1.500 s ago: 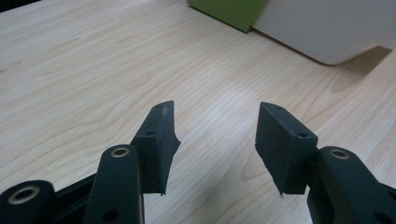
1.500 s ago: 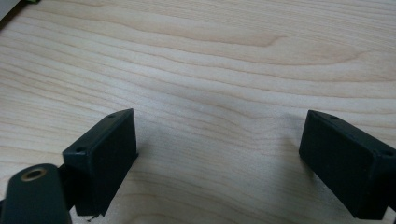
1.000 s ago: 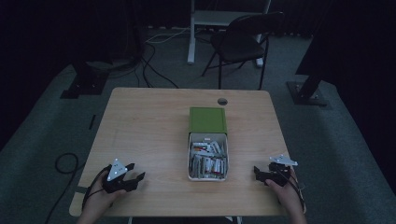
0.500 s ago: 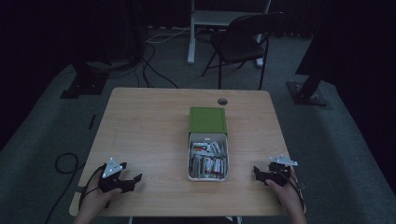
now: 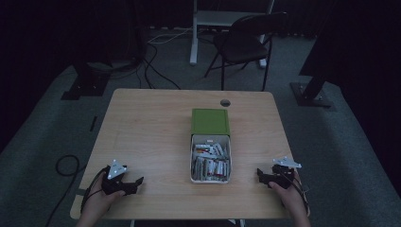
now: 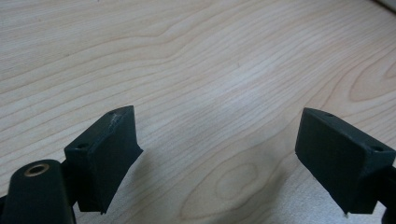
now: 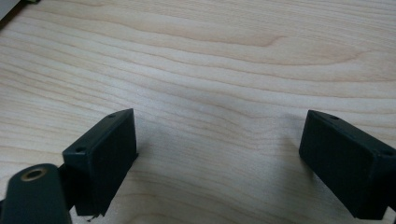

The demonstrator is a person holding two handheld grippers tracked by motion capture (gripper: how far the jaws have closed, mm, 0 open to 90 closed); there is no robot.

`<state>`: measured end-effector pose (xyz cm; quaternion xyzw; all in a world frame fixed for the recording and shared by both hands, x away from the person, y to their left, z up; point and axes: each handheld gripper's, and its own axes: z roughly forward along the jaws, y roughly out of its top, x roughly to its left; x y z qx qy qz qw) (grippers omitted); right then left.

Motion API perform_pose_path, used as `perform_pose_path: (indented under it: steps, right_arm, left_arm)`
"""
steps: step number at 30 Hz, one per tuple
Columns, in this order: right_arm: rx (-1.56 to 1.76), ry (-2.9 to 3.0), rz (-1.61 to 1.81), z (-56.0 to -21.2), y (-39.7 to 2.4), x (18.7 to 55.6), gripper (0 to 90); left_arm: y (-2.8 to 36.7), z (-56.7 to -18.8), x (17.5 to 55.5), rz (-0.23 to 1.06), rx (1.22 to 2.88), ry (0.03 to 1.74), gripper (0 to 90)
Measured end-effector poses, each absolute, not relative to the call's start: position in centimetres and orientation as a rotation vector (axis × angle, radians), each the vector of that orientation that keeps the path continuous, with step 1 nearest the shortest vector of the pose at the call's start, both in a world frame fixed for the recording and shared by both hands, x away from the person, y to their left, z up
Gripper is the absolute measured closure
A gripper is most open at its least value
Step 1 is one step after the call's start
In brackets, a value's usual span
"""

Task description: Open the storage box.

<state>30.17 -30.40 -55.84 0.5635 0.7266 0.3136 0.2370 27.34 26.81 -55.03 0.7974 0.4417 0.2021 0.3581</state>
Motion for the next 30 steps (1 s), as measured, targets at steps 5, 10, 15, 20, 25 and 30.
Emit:
perform_pose_path:
  steps: [5, 10, 15, 20, 25, 30]
  right_arm:
    - [1.545, 1.992, 0.859, -55.84, -30.41, 30.16, 10.7]
    - [1.545, 1.993, 0.859, -55.84, -30.41, 30.16, 10.7]
    - [1.545, 1.993, 0.86, -55.83, -30.41, 30.16, 10.7]
    - [1.545, 1.993, 0.859, -55.83, -30.4, 30.16, 10.7]
    - [1.544, 1.994, 0.858, -55.82, -30.31, 30.08, 10.7]
    - [1.546, 2.001, 0.88, -55.77, -30.16, 29.77, 10.7]
  left_arm:
    - [26.55, -55.15, 27.56, 0.525, 2.09, 1.17, 14.0]
    - [26.6, -55.24, 27.7, 0.519, 2.096, 1.211, 12.5]
    - [26.56, -55.24, 27.69, 0.52, 2.095, 1.216, 12.2]
    - [26.39, -55.26, 27.71, 0.525, 2.09, 1.229, 11.5]
    - [26.27, -55.25, 27.71, 0.53, 2.087, 1.241, 10.9]
    - [26.11, -55.26, 27.71, 0.536, 2.078, 1.257, 10.9]
